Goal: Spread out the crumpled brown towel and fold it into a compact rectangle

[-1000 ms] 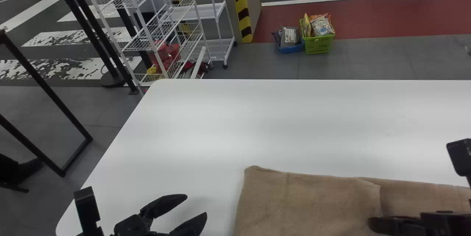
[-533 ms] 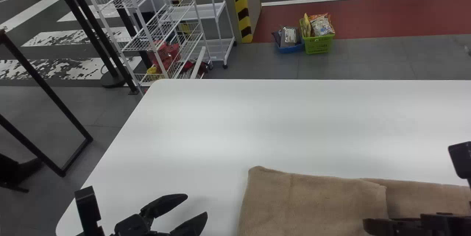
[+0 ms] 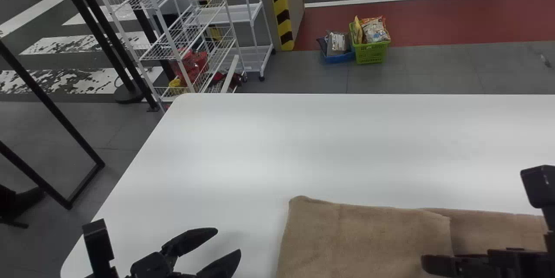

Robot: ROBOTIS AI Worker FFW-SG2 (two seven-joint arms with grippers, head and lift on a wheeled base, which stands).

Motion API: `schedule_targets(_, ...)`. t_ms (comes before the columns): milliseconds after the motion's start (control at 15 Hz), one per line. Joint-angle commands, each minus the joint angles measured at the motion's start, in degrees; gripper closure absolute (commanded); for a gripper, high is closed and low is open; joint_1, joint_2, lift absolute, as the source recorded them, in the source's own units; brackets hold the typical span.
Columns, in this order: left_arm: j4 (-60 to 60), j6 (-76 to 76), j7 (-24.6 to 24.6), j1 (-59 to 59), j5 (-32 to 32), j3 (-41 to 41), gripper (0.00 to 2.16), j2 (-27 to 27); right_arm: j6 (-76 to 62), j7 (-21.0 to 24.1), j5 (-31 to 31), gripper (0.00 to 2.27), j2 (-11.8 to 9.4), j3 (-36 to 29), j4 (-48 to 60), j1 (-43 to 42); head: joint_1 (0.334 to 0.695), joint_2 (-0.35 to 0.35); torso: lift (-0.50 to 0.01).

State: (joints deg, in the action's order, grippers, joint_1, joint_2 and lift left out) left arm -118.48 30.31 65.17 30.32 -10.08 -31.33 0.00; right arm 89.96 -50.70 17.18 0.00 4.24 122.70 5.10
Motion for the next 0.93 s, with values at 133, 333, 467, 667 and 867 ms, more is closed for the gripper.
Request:
schedule_targets(133, 0.1, -0.1, 0.0, 0.0, 0.0, -0.1, 0.08, -0.1, 0.1, 1.5, -4.6, 0.46, 0.1, -0.6, -0.3, 1.6, 0.695, 0.298, -0.127)
schedule_targets(333, 0.3, -0.1, 0.2, 0.0, -0.1, -0.2, 0.08, -0.1, -0.4, 2.0, -6.8, 0.45, 0.1, -1.9, 0.1, 1.8, 0.695, 0.314, -0.127)
schedule_targets(467, 0.3, -0.1, 0.2, 0.0, -0.1, -0.2, 0.08, -0.1, -0.9, 2.0, -7.8, 0.38, 0.1, -2.5, 0.7, 1.8, 0.695, 0.315, -0.127)
schedule_targets(667, 0.5, -0.1, 0.3, 0.0, -0.2, -0.2, 0.08, -0.1, -3.7, 2.9, -9.8, 0.37, 0.1, -3.5, 1.8, 2.5, 0.695, 0.311, -0.127)
schedule_targets(867, 0.7, -0.5, 0.2, 0.0, -0.1, -0.2, 0.08, -0.1, -5.6, 4.0, -10.1, 0.38, 0.1, -3.4, 1.7, 2.5, 0.695, 0.306, -0.127)
